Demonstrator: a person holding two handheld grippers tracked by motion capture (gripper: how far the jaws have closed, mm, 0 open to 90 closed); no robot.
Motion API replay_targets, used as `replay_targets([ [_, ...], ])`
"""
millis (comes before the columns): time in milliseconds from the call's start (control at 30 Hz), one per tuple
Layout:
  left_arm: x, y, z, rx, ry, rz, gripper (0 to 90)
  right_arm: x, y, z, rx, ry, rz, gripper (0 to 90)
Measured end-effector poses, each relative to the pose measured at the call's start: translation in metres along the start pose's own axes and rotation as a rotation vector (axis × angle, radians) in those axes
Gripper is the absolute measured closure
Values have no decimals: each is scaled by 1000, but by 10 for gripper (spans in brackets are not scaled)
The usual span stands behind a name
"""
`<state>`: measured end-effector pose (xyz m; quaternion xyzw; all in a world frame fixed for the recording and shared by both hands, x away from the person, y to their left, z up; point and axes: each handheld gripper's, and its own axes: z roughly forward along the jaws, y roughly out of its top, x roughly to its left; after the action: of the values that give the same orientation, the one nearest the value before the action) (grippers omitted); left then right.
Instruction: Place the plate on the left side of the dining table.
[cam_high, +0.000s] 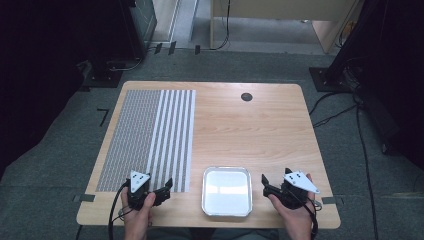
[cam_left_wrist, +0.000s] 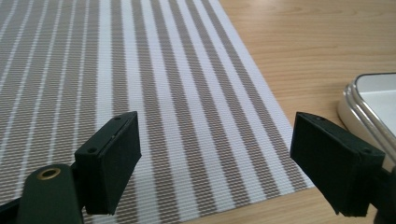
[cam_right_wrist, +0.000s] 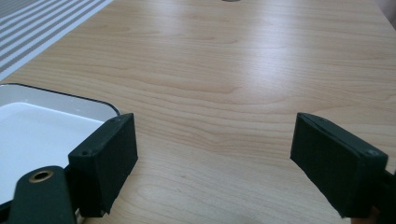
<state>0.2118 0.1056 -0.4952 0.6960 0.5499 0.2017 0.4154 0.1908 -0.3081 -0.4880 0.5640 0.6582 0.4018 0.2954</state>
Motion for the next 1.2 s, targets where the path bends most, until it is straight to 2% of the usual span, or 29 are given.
replay_targets([
  [200, -19, 0, 4, -3, -18, 14, 175, 8, 0, 0, -13, 9, -6, 161],
  [300, -31, 0, 6, 2, 11, 27, 236, 13, -1, 1, -24, 4, -14, 184],
  [333, -34, 0, 7, 5, 9, 30, 244, 14, -2, 1, -26, 4, -18, 198],
  [433, -45, -2, 9, 6, -22, 34, 246, 18, -3, 2, -37, 3, -15, 295],
  [500, -52, -2, 10, 1, -48, 40, 259, 22, -3, 1, -37, 40, -1, 386],
  [533, -56, -3, 11, 1, -58, 46, 259, 22, -3, 1, -37, 40, -1, 386],
  [600, -62, -4, 12, 1, -65, 50, 265, 26, -4, 2, -28, 64, 1, 425],
  [633, -65, -4, 13, -1, -63, 50, 300, 28, -4, 3, -13, 81, 8, 479],
  [667, -68, -5, 13, -3, -63, 51, 300, 28, -4, 3, -13, 81, 8, 479],
  [767, -75, -6, 13, -17, -103, 45, 335, 29, -5, 3, -13, 137, 61, 566],
  [833, -78, -6, 13, -17, -135, 34, 404, 30, -6, 4, -23, 145, 61, 597],
  [900, -82, -7, 14, -17, -146, 26, 442, 31, -7, 5, -24, 163, 72, 627],
  [933, -85, -8, 14, -13, -153, 27, 459, 31, -7, 6, -2, 195, 107, 640],
  [967, -87, -9, 15, -5, -157, 31, 461, 31, -8, 7, 24, 212, 120, 640],
  [1033, -92, -11, 17, 7, -159, 35, 473, 31, -10, 9, 30, 193, 127, 656],
  [1100, -96, -13, 18, 26, -151, 40, 489, 28, -12, 12, 30, 204, 156, 692],
  [1133, -97, -14, 19, 33, -155, 41, 497, 27, -13, 13, 36, 214, 177, 711],
  [1200, -98, -16, 20, 45, -155, 48, 535, 23, -15, 16, 47, 266, 228, 752],
])
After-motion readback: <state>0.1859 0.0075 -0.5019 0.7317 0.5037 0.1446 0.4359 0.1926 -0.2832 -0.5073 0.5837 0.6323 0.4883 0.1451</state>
